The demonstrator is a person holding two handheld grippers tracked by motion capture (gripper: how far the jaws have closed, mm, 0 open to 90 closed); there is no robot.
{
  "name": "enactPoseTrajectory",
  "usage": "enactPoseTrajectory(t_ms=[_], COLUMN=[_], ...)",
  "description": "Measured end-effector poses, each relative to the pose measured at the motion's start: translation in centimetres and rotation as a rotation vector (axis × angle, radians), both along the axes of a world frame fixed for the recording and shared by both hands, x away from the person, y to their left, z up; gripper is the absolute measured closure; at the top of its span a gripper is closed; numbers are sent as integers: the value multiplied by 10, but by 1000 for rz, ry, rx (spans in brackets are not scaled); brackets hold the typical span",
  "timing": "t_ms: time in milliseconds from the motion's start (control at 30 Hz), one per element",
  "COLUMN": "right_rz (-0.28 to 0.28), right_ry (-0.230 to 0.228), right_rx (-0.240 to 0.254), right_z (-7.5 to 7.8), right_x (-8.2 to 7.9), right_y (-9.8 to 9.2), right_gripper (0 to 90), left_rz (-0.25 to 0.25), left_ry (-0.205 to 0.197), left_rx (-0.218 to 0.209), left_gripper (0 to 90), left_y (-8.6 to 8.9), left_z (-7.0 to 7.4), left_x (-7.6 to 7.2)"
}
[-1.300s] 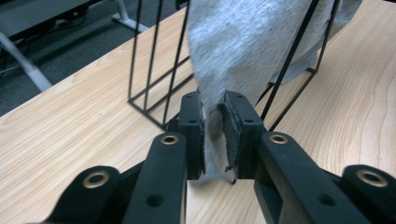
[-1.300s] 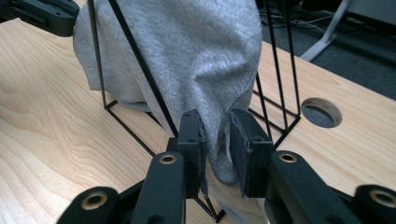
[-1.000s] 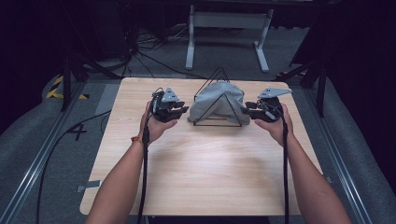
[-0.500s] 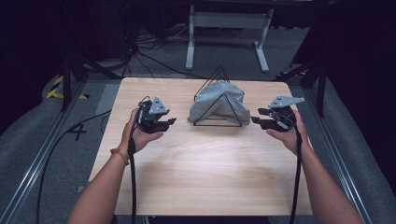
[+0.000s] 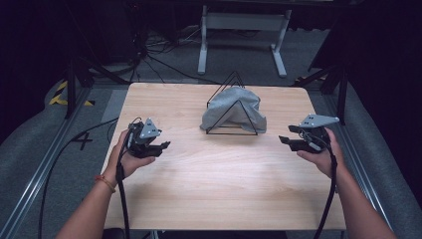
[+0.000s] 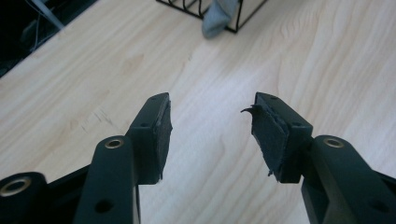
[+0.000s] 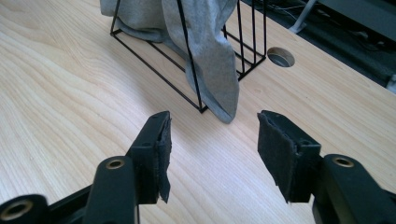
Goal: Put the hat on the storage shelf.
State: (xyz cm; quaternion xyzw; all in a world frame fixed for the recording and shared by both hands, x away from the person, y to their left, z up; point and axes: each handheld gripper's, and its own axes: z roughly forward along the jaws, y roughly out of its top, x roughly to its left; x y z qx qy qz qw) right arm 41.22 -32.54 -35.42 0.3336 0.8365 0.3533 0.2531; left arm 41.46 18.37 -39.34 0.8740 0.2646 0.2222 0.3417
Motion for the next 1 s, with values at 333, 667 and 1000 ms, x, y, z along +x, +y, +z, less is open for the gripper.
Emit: enactPoseTrajectory(t_ms=[333, 667, 1000], right_rz=[6, -26, -112], right_ry=[4, 20, 57], right_rx=[-18, -3, 30], right_z=[-20, -42, -71], right_x=[-19, -38, -59], right_y=[-13, -35, -68], right_gripper=[395, 348, 334], left_rz=[26, 24, 66], left_ry=[43, 88, 151], left_rx=[61, 80, 42], left_gripper=[395, 270, 245], left_y=[23, 37, 57], left_z=[-23, -47, -71], left_x=[-23, -43, -56])
